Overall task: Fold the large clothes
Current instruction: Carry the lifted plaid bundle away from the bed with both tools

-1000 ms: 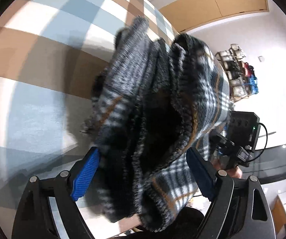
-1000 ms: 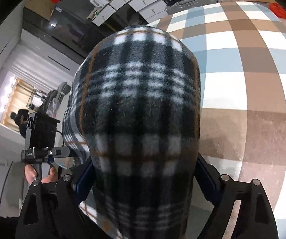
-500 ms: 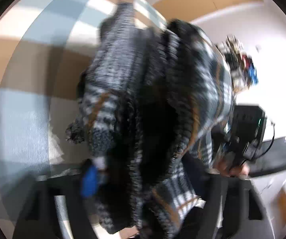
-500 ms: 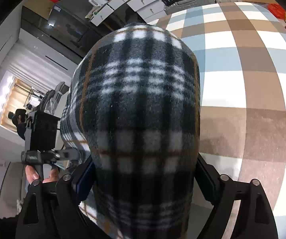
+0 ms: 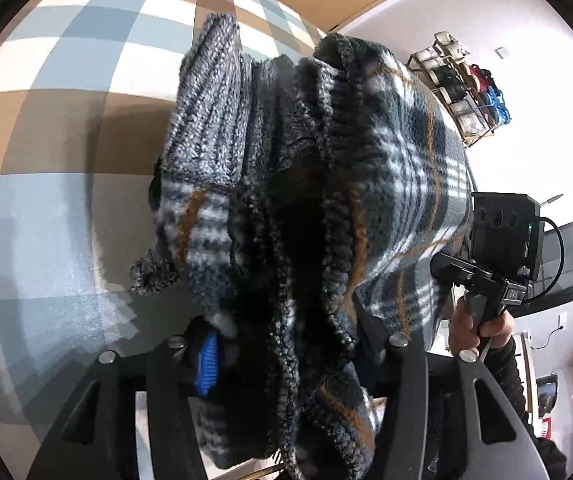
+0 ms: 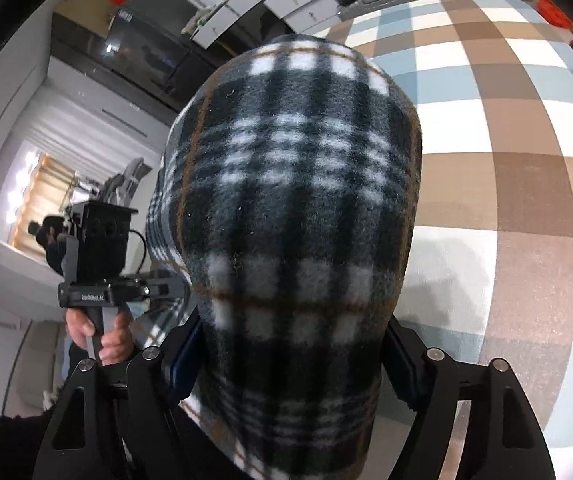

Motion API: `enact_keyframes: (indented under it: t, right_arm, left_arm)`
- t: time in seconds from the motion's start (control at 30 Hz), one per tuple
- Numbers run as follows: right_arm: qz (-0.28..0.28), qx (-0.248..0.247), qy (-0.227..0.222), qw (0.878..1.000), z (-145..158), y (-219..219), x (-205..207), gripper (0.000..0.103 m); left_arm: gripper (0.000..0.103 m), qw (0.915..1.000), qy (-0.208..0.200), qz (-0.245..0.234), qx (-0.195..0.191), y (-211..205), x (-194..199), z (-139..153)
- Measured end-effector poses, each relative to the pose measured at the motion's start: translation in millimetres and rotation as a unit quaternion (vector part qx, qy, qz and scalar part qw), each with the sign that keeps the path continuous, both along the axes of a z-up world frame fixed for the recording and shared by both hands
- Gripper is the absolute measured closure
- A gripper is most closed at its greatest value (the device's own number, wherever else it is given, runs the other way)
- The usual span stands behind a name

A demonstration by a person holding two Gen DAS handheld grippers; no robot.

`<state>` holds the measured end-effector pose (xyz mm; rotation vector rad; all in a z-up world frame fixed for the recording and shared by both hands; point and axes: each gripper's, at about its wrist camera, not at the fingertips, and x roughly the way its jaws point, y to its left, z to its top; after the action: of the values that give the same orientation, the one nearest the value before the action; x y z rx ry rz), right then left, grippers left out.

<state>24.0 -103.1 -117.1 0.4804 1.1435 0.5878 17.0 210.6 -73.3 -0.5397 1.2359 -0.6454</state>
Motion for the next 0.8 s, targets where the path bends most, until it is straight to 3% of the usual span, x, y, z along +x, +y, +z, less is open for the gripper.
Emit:
enact_keyframes:
  t: [0.1,0.13,0.23,0.33,0.53,0.6,0.73,0.8]
  right_arm:
    - [-0.008,0.013,0.005,1.0,-7,0,5,0.019]
    - [-0.012,0.018,0.003,1.0,-8,-2,4,0.02]
    - [-0.035,0.032,-0.008,0.999,-7,-6,-4,0.029]
    - [-0.039,0.01,-0.04,0.998,6,1,-18,0.036]
    - [-0.028,0.017,-0.085,0.996,37,21,-37,0.04]
    - [-0.027,0.025,-0.087,0.996,44,29,-38,0.041]
    - [-0.021,0.033,-0.099,0.994,61,54,-29,0.041]
    - [-0.024,0.043,-0.087,0.995,64,66,-18,0.041]
  left_arm:
    - [0.052,1.0,-0.002,0.001,0.002,-1,0,1]
    - [0.057,1.0,-0.002,-0.001,0.0,-3,1,3]
    - [0.068,0.9999,-0.006,-0.006,-0.015,-4,-1,8]
    - [0.073,0.9996,-0.011,-0.009,-0.024,-7,-4,16]
    - [0.076,0.9992,-0.026,-0.006,-0.03,-1,-5,40]
    - [0.077,0.9977,-0.042,-0.006,-0.053,6,-9,53]
    - [0.077,0.9963,-0.082,-0.005,-0.022,22,-17,88]
    - [0.077,0.9968,-0.077,0.002,-0.02,35,-16,89]
